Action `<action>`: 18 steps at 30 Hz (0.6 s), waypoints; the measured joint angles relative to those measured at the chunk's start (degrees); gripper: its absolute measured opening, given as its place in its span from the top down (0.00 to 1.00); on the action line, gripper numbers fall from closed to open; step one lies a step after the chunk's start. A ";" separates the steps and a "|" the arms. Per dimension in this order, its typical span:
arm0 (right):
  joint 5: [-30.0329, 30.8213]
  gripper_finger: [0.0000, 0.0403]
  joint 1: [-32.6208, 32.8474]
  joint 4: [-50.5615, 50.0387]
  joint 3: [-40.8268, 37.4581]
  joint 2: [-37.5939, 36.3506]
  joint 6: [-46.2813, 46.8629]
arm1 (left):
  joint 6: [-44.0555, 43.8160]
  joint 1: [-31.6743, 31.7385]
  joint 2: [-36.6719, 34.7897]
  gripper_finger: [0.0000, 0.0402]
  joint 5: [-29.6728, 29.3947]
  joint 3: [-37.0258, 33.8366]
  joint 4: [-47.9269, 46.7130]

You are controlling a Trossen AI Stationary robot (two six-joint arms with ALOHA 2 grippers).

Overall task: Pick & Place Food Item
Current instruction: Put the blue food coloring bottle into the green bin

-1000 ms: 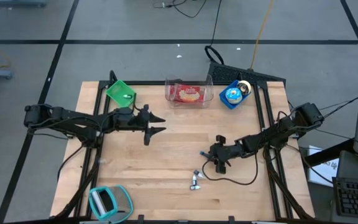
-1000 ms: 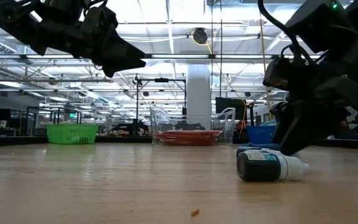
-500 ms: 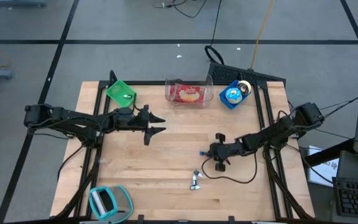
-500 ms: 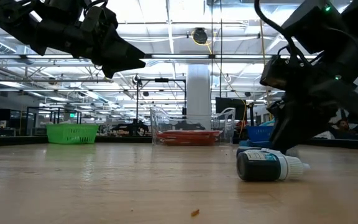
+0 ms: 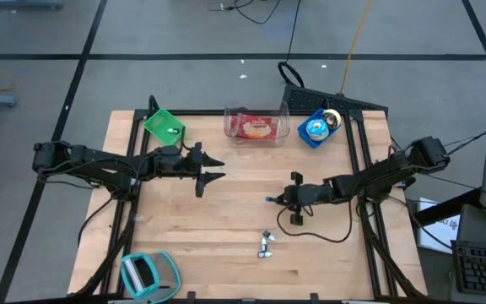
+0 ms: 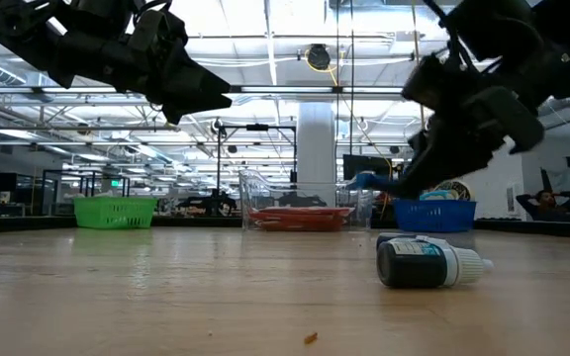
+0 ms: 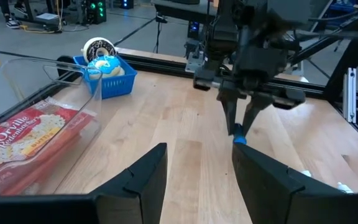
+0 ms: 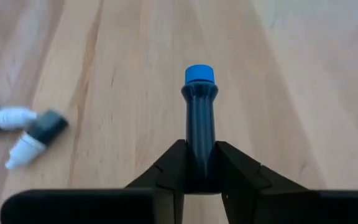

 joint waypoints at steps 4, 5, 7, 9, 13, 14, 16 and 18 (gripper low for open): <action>0.02 0.85 -1.92 0.94 -0.02 -3.22 -2.63 | -0.04 0.00 -0.01 0.55 -0.02 0.00 0.16; 0.03 0.85 -2.47 1.53 -0.04 -4.06 -3.29 | -0.04 0.00 -0.01 0.55 -0.02 0.00 0.25; 0.02 0.84 -3.47 3.21 0.02 -5.43 -4.55 | -0.04 0.00 -0.01 0.55 -0.01 0.00 0.36; 0.02 0.84 -4.30 4.83 0.00 -6.75 -6.03 | -0.04 0.00 -0.01 0.55 -0.02 0.00 0.47; -0.15 0.84 -5.83 11.18 0.00 -7.79 -9.45 | 0.01 0.00 -0.01 0.55 -0.02 0.00 0.84; -0.18 0.85 -6.11 13.52 0.01 -7.77 -10.21 | -0.02 0.00 -0.01 0.55 -0.02 0.00 1.19; -0.20 0.85 -6.75 17.45 0.02 -7.76 -11.63 | -0.06 0.00 -0.01 0.55 -0.02 0.00 2.77; -0.28 0.84 -7.38 21.79 0.02 -6.94 -12.67 | -0.08 -0.02 -0.01 0.55 -0.04 0.00 4.78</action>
